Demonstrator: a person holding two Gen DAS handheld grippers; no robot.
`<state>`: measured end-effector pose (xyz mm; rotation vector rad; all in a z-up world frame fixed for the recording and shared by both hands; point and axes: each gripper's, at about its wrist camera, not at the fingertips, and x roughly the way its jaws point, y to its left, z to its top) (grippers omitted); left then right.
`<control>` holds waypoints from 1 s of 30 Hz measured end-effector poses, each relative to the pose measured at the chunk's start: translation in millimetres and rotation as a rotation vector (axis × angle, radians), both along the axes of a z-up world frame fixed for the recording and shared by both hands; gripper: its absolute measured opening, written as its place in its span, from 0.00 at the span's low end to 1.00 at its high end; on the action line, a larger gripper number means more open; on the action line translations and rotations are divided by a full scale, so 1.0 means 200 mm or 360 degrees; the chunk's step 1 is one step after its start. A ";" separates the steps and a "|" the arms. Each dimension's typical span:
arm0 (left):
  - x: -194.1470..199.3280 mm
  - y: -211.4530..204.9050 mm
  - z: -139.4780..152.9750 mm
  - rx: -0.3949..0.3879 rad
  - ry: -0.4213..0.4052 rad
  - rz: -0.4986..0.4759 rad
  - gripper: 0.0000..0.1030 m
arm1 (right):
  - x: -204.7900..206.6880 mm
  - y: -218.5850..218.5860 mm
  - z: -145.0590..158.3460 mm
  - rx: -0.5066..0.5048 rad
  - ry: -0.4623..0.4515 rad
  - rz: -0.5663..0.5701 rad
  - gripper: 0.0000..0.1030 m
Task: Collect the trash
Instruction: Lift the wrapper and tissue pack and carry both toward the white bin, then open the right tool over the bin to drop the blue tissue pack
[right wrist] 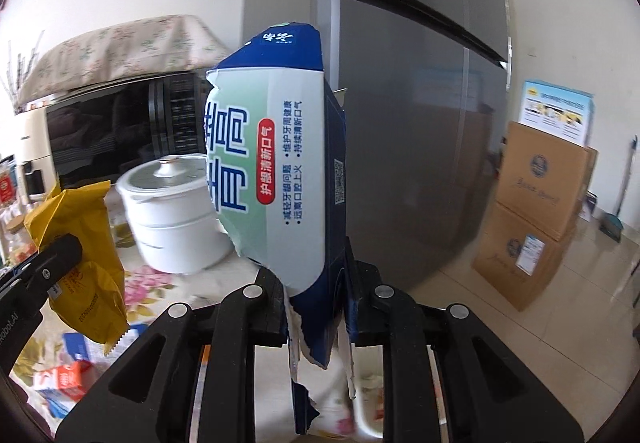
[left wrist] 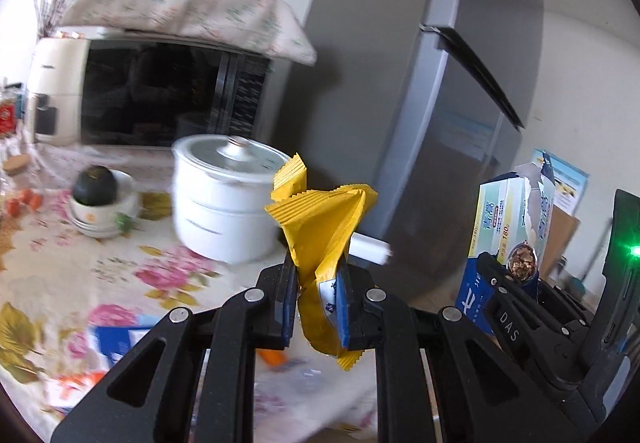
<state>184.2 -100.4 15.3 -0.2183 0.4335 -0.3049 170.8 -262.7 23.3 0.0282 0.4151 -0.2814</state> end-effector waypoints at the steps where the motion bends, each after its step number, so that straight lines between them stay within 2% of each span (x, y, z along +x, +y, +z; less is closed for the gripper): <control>1: 0.00 -0.04 -0.01 -0.0007 0.0014 -0.0020 0.16 | 0.00 -0.06 0.00 -0.0006 0.0005 -0.0029 0.18; 5: 0.04 -0.24 -0.04 -0.0004 0.0077 -0.0121 0.16 | -0.01 -0.26 -0.04 -0.0005 0.0031 -0.0146 0.18; 10: 0.04 -0.47 -0.08 0.0038 0.0112 -0.0232 0.16 | 0.02 -0.52 -0.18 0.0041 0.0129 -0.0300 0.19; 16: 0.06 -0.73 -0.14 0.0087 0.0147 -0.0349 0.16 | 0.09 -0.78 -0.37 0.0201 0.0270 -0.0406 0.20; 21: 0.10 -0.87 -0.22 0.0117 0.0196 -0.0399 0.16 | 0.15 -0.92 -0.44 0.0317 0.0302 -0.0435 0.25; 24: 0.13 -0.92 -0.28 0.0116 0.0241 -0.0416 0.16 | 0.17 -0.97 -0.46 0.0364 0.0322 -0.0452 0.35; 26: 0.16 -0.95 -0.31 0.0118 0.0268 -0.0426 0.15 | 0.16 -1.01 -0.46 0.0392 0.0309 -0.0487 0.49; 30: 0.20 -1.00 -0.35 0.0116 0.0304 -0.0443 0.16 | 0.12 -1.08 -0.46 0.0436 0.0272 -0.0579 0.64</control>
